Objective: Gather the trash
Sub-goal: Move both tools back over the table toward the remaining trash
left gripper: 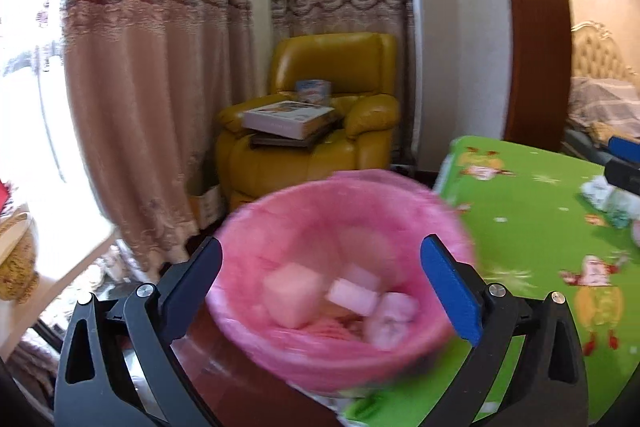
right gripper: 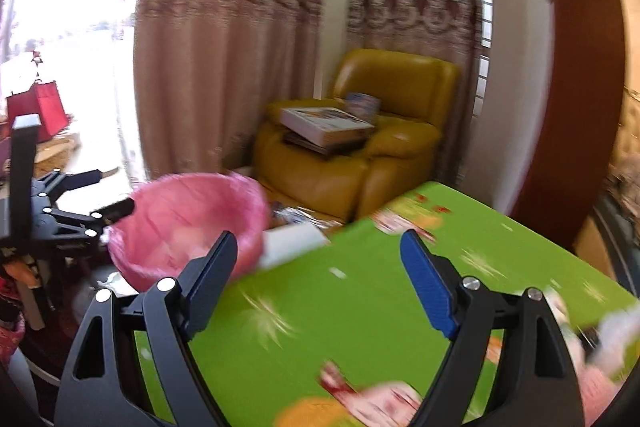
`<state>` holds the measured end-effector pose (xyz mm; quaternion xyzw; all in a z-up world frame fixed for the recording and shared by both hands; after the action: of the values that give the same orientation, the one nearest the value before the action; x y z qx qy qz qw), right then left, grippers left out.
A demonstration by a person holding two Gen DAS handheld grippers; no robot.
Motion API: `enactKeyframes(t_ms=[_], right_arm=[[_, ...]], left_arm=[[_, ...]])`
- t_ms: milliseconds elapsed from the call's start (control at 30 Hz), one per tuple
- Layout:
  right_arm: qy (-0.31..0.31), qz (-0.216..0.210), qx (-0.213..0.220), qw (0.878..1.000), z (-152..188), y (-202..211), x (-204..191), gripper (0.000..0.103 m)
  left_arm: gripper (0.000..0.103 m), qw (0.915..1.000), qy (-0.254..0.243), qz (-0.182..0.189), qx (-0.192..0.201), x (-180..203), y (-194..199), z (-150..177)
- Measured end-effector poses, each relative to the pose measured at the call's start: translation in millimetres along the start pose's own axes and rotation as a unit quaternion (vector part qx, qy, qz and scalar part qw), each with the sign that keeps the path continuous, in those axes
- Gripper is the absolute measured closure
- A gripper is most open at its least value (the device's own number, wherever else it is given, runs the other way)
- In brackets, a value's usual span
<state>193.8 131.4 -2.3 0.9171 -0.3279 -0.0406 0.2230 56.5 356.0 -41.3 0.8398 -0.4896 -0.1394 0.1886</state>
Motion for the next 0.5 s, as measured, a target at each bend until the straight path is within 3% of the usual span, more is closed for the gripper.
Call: enactKeyframes(t_ms=[233,500], right_arm=[[-0.067,0.101,-0.012,0.993,48.9,63.2,84.7,0.022],[-0.125,0.201,-0.044,0.971,128.3,131.5,167.7,0.022]], left_arm=[[0.009,0.9956,-0.019,0.092,-0.001,92.0,9.5,4.7],[0.009,0.9842,-0.053,0.169,-0.012,184.6,18.7,24.6]])
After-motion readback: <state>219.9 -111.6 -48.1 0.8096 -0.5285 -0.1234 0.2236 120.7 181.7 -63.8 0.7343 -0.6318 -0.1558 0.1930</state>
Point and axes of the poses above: each gripper's, at about its wrist camera, not at the fingertips, and y roughly against the way its jaws point, x to its right, z to its underside, the point moved 5 cm from there along -y, roughly the way its jaws point
